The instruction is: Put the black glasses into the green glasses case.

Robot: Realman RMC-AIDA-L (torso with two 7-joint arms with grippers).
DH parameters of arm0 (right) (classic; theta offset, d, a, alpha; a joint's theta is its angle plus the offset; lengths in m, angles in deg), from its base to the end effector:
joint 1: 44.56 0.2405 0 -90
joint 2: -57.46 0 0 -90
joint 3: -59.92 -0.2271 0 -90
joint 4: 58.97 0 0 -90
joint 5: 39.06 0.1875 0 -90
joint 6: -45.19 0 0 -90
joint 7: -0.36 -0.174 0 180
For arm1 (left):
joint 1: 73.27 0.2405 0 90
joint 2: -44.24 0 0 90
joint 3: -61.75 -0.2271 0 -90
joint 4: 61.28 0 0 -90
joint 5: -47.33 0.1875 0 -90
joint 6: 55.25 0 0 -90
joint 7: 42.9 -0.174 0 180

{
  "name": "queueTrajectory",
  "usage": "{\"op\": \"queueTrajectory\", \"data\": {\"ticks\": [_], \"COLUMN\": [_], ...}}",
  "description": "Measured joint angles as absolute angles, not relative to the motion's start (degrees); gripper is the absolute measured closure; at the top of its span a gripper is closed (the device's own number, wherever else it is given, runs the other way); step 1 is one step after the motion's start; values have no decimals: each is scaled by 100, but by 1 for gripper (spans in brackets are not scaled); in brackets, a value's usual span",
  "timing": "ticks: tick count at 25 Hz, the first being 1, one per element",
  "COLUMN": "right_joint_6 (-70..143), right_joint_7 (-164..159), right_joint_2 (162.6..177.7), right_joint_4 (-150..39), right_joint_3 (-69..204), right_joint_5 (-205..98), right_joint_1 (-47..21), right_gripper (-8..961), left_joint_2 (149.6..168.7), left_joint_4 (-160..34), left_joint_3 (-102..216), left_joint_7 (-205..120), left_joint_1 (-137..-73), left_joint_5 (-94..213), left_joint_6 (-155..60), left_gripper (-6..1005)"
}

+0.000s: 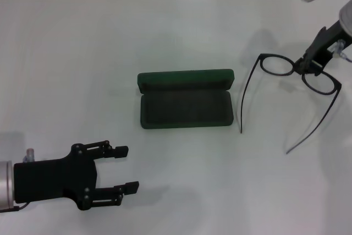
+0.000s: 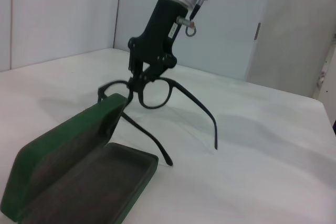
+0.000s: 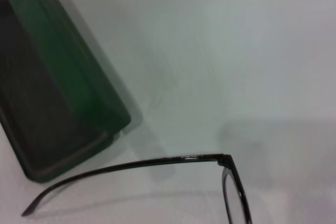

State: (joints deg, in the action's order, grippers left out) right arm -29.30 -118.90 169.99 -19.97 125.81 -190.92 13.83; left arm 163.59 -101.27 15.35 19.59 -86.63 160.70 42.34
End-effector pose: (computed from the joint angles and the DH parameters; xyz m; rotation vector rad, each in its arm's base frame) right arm 0.1785 0.4081 -0.0063 -2.6930 0.4929 -0.6035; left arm -0.2655 0.2150 -0.0220 -2.8254 -0.4825 -0.6584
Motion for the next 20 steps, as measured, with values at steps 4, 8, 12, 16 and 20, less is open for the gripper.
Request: {"op": "queueTrajectory", "data": {"ticks": [4,8,12,16,20], "right_joint_6": [-3215,-3496,-3573,-3531,-3898], "right_joint_7": [-11902,-11821,-11462,-10582,-9396], "right_joint_2": [16960,16993,17062,17147,17206], "right_joint_4": [-1585,-849,24,501,512], "right_joint_3": [12174,11739,11617,11347,10844], "right_joint_5": [-19075,-18976,-18392,-17185,-15977], "right_joint_1": [1238,854,129,-528,-903], "right_gripper": [908,907,907,907,908], "left_joint_2": [16351,16340,16335,16346,16332], "left_joint_4": [-10125,-10117,-10117,-10117,-10118], "left_joint_3": [1539,1575,1594,1596,1596], "left_joint_7": [1995,2002,2009,2013,2003], "left_joint_1": [-8648,-8637,-8682,-8739,-8841], "left_joint_5": [16070,16034,15984,15778,15578], "left_joint_6": [4260,4398,4554,4679,4842], "left_gripper": [234,234,234,234,234]}}
